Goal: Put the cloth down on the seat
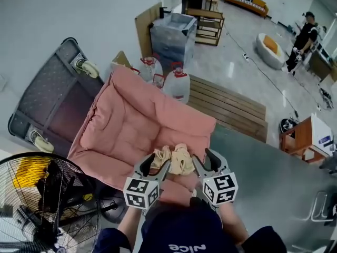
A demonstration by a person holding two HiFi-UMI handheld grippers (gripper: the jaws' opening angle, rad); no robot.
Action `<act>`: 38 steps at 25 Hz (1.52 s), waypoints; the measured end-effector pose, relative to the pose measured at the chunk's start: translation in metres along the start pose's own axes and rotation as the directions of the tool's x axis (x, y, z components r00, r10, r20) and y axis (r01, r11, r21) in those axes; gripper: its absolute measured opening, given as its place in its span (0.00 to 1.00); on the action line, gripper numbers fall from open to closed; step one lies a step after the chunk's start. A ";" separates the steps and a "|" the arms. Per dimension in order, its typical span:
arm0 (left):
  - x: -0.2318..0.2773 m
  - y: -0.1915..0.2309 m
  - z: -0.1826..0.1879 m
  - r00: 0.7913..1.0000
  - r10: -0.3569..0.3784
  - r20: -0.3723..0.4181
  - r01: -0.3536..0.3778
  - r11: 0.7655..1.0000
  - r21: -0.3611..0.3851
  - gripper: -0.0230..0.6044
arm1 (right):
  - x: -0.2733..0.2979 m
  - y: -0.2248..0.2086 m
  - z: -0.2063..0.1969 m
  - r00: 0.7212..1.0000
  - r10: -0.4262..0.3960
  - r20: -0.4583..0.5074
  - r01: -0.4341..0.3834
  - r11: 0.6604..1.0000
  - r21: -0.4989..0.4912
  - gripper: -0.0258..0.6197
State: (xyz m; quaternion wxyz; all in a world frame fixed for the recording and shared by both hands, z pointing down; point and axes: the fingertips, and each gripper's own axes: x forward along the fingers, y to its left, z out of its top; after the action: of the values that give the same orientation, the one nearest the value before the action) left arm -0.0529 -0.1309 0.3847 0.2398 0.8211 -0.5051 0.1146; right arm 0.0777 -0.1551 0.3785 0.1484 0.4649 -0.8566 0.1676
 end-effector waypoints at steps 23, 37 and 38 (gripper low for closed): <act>-0.075 -0.016 0.082 0.936 0.031 0.350 -0.028 1.000 -0.012 0.08 | -0.045 0.037 0.085 0.968 0.049 0.246 -0.021 0.993 -0.114 0.13; -0.067 -0.011 0.086 0.937 0.067 0.343 -0.067 0.998 -0.012 0.07 | -0.042 0.032 0.081 0.966 0.066 0.251 -0.028 0.988 -0.153 0.12; -0.065 -0.013 0.084 0.937 0.074 0.342 -0.079 0.997 0.002 0.07 | -0.043 0.031 0.080 0.965 0.065 0.254 -0.025 0.987 -0.157 0.12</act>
State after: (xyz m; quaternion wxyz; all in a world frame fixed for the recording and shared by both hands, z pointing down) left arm -0.0763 -0.1187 0.2807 0.1377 0.8102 -0.5695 -0.0165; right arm 0.0667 -0.1411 0.2840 0.0666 0.4503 -0.8894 0.0426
